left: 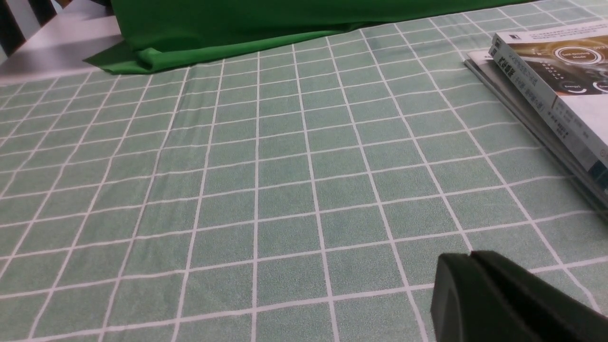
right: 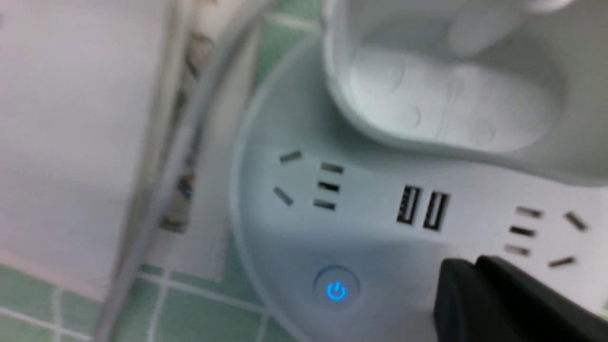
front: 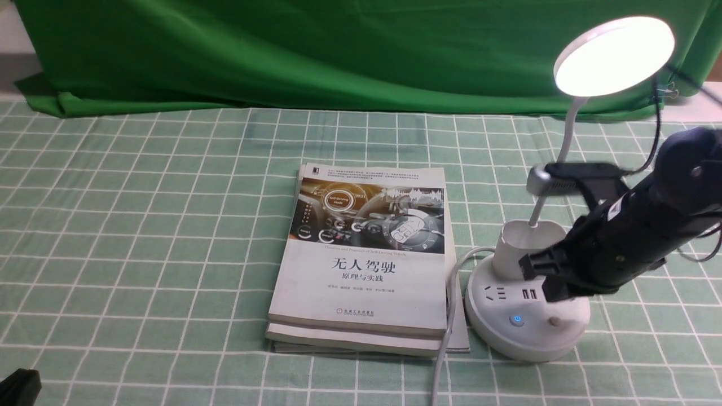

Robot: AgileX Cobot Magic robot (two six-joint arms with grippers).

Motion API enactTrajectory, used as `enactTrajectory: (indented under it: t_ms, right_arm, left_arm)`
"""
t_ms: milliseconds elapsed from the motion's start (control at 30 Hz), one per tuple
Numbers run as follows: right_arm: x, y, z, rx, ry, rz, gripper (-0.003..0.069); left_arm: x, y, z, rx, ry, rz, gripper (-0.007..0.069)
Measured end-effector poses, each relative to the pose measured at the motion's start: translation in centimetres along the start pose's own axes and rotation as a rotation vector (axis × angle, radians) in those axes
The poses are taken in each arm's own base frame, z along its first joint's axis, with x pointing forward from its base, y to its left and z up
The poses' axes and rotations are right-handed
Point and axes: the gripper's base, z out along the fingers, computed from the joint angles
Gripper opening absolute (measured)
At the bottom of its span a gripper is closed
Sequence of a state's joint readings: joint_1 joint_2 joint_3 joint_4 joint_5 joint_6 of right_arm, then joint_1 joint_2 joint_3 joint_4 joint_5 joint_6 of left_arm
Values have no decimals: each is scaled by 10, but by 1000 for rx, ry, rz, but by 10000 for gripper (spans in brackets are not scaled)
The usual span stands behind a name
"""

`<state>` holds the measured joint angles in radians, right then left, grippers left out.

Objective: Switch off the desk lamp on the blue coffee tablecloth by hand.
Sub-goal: 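Press the power button on the lamp base to turn the lamp off with the right gripper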

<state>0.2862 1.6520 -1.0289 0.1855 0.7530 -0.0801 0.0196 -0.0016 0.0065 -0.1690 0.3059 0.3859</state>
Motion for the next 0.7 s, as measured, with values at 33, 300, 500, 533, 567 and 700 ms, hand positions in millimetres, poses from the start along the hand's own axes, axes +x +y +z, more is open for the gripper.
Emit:
enactTrajectory:
  t_ms: [33, 300, 500, 533, 567, 700]
  right_arm:
    - [1, 0, -3, -1, -2, -1, 36]
    - [5, 0, 5, -2, 54, 2, 38]
    - [6, -3, 24, 2, 110, 9, 38]
    - [6, -3, 24, 2, 109, 9, 38]
    - [6, -3, 25, 3, 110, 9, 38]
    - [6, -3, 24, 3, 105, 8, 38]
  left_arm:
    - [0, 0, 0, 0, 0, 0, 0]
    - [0, 0, 0, 0, 0, 0, 0]
    - [0, 0, 0, 0, 0, 0, 0]
    - [0, 0, 0, 0, 0, 0, 0]
    - [0, 0, 0, 0, 0, 0, 0]
    - [0, 0, 0, 0, 0, 0, 0]
